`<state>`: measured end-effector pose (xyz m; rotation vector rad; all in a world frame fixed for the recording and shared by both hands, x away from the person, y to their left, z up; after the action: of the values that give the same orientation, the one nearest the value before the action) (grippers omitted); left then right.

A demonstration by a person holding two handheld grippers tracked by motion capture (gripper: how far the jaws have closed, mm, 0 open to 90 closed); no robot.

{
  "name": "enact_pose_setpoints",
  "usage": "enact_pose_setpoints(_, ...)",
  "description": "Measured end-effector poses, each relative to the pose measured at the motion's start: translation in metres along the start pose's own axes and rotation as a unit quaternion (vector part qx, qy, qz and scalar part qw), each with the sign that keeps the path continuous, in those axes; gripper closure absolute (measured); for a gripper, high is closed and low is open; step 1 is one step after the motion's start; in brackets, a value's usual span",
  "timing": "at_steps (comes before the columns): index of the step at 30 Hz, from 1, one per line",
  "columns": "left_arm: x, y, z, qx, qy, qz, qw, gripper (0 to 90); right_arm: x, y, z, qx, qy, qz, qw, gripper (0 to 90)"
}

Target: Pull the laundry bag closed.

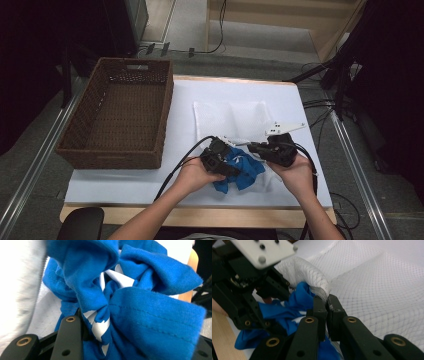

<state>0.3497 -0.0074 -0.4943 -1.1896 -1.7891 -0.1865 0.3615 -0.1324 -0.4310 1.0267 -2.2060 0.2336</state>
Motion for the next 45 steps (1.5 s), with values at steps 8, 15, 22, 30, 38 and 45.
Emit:
enact_pose_setpoints(8,0.022,0.008,-0.009,0.015,-0.024,-0.024,0.9993,53.7,-0.003,0.002,0.001,0.004,0.006,-0.005,1.0000,88.0)
enact_pose_setpoints(15,0.016,0.016,-0.012,0.023,-0.033,-0.042,0.9983,53.2,-0.009,0.008,0.002,0.011,0.015,-0.012,0.9998,88.1)
enact_pose_setpoints(22,0.002,0.022,-0.013,0.024,-0.036,-0.045,0.9980,46.4,-0.015,0.012,0.005,0.016,0.024,-0.019,0.9994,88.0)
enact_pose_setpoints(30,0.015,0.011,-0.010,-0.007,-0.032,-0.018,0.9993,27.7,-0.016,0.006,0.007,0.008,0.027,-0.012,0.9995,88.0)
enact_pose_setpoints(38,0.035,0.006,-0.010,0.000,-0.057,-0.001,0.9984,26.2,-0.015,0.002,0.006,0.002,0.023,-0.005,0.9997,88.1)
enact_pose_setpoints(45,0.055,0.002,0.002,-0.022,-0.057,-0.028,0.9977,25.9,-0.014,0.000,0.007,-0.005,0.023,-0.003,0.9997,88.2)
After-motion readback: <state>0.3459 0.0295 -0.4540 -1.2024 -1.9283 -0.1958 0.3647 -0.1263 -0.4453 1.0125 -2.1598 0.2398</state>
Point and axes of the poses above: each handheld gripper's, and its own axes: x roughly backward along the jaws, z roughly out of its underside, y roughly to its left, the point moved 7 cm from there along -x, roughly forward along the jaws, and after that the axes turned 1 degree about z, right-handed, at the moved point
